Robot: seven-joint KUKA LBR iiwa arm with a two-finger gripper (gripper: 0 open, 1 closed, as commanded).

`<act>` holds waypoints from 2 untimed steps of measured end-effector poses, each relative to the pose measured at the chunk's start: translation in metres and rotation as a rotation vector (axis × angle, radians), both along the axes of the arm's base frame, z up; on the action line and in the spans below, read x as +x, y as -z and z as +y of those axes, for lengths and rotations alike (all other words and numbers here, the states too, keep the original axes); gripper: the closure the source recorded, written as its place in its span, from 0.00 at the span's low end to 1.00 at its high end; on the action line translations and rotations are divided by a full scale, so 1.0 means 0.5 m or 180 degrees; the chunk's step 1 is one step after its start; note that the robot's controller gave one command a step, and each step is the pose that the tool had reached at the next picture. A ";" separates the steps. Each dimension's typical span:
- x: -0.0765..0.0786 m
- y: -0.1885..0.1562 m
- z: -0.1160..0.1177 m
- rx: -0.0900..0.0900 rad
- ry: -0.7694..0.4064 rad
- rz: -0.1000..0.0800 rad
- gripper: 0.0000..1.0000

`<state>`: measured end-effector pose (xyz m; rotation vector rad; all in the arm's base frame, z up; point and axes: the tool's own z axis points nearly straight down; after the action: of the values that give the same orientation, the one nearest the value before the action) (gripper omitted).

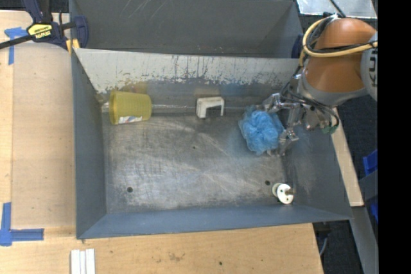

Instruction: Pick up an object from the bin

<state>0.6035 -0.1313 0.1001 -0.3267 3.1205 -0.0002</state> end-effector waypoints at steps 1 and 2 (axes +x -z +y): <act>0.027 -0.007 0.009 -0.0003 0.0114 -0.0006 0.00; 0.039 0.035 -0.004 0.0006 0.0389 -0.0010 0.00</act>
Offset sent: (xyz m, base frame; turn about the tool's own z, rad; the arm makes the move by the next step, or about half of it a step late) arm 0.0191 -0.0045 -0.0301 0.1551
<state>0.6230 -0.1332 0.0827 -0.1354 3.1313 0.0020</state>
